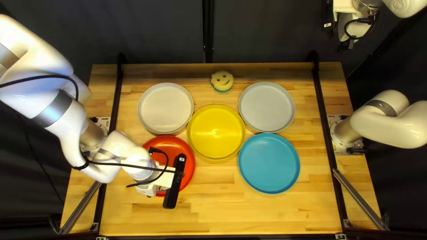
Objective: Pick up sponge and scrub the plate
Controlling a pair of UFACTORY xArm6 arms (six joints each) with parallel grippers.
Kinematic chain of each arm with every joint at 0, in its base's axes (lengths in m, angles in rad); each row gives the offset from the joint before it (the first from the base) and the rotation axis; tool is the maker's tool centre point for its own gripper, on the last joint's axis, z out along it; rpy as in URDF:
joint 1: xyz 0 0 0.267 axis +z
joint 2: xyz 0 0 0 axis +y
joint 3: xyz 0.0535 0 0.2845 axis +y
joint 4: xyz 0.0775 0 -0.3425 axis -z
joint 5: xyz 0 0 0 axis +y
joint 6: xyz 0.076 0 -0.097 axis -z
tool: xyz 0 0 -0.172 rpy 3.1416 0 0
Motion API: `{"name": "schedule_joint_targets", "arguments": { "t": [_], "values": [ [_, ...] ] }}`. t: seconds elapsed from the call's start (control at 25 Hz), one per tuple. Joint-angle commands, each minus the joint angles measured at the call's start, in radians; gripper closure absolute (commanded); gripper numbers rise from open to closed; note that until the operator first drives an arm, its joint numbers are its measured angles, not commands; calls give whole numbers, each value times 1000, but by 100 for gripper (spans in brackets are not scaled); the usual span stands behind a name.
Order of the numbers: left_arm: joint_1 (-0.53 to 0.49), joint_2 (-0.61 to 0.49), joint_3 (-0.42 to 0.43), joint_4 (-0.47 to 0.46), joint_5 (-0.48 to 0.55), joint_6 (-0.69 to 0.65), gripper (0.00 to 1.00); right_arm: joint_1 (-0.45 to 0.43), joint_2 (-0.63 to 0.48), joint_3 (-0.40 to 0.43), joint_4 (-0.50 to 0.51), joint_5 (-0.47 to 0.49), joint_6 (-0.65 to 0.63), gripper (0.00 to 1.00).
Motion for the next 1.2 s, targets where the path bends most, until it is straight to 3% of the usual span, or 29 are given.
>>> {"name": "schedule_joint_targets", "arguments": {
  "t": [0.04, 0.36, 0.6, 0.92, 1.2],
  "values": [
    [32, -39, 54, -25, -12, 44, 100, 0, 0, 0, 0, 0, 0, 0],
    [125, -167, 157, -34, 23, 113, 100, 0, 0, 0, 0, 0, 0, 0],
    [173, -176, 167, -43, 23, 170, 100, 0, 0, 0, 0, 0, 0, 0],
    [84, -100, 129, -87, -27, 142, 100, 0, 0, 0, 0, 0, 0, 0],
    [-22, -12, 27, -70, -34, 26, 100, 0, 0, 0, 0, 0, 0, 0]
  ]
}}
